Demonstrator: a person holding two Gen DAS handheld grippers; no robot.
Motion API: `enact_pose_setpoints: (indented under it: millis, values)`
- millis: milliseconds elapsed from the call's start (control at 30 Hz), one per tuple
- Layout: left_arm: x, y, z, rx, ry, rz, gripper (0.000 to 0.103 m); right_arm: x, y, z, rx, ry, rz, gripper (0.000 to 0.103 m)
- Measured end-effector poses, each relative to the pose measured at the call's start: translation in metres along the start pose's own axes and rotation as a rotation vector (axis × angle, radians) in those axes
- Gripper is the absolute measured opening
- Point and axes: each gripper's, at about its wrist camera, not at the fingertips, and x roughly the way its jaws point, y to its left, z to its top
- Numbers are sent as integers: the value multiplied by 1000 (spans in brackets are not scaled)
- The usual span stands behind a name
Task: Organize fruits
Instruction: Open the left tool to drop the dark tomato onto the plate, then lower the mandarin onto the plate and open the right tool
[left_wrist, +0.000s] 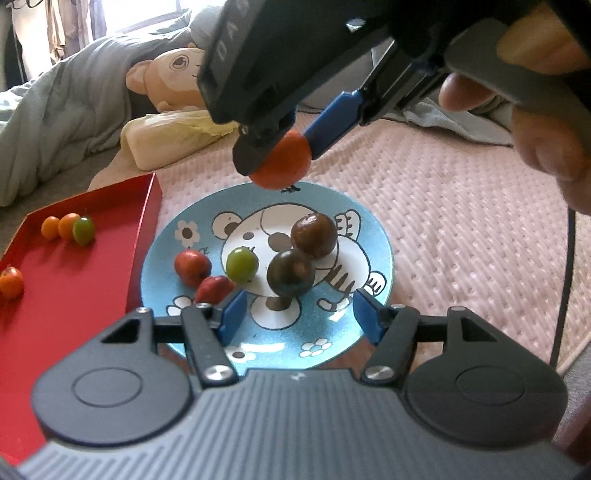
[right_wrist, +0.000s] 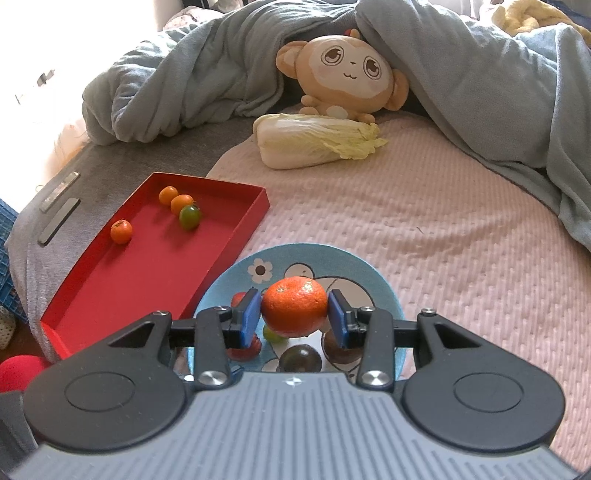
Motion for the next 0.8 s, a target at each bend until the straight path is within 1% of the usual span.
enact_pose_setpoints:
  millis: [600, 700, 800]
  values:
    - [-15, 4, -2, -1, -25, -10, 66, 20, -4, 5, -1, 37, -26, 46]
    - [-16, 5, -2, -3, -27, -12, 66, 27, -9, 7, -5, 46, -42, 46]
    - [-17, 6, -2, -8, -27, -18, 66, 35, -22, 9, 21, 59, -68, 46]
